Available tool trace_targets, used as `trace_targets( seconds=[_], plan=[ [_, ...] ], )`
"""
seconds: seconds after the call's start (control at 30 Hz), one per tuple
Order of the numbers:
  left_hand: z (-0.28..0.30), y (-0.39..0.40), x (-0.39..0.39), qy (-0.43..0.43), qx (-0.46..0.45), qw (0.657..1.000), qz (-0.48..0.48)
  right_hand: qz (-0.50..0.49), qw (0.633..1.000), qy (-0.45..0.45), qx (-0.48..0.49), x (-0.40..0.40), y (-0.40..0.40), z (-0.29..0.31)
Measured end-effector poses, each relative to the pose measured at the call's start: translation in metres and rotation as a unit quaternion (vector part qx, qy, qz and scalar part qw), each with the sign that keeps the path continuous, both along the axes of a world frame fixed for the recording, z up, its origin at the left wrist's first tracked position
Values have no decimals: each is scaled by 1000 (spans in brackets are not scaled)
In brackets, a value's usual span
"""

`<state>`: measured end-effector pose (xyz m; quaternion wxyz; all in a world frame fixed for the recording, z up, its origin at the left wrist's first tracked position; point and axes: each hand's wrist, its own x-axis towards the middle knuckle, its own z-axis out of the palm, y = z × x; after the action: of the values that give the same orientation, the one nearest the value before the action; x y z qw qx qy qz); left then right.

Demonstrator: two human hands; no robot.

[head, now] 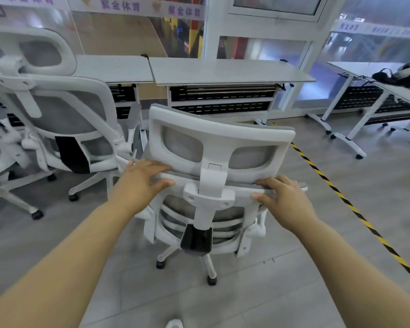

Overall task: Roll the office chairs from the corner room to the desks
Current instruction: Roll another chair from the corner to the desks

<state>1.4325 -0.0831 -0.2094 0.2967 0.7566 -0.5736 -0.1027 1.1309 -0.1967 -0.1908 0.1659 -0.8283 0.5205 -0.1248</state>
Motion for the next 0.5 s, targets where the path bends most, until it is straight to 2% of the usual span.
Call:
trace_targets(
  seconds=[0.2,0.5],
  plan=[
    [1,-100,52,-29,15,999,-26,-24,1000,-2,8,48,-83,2],
    [6,-224,109,-26,11,999,-26,-25,1000,12,-2,106,-202,4]
  ],
)
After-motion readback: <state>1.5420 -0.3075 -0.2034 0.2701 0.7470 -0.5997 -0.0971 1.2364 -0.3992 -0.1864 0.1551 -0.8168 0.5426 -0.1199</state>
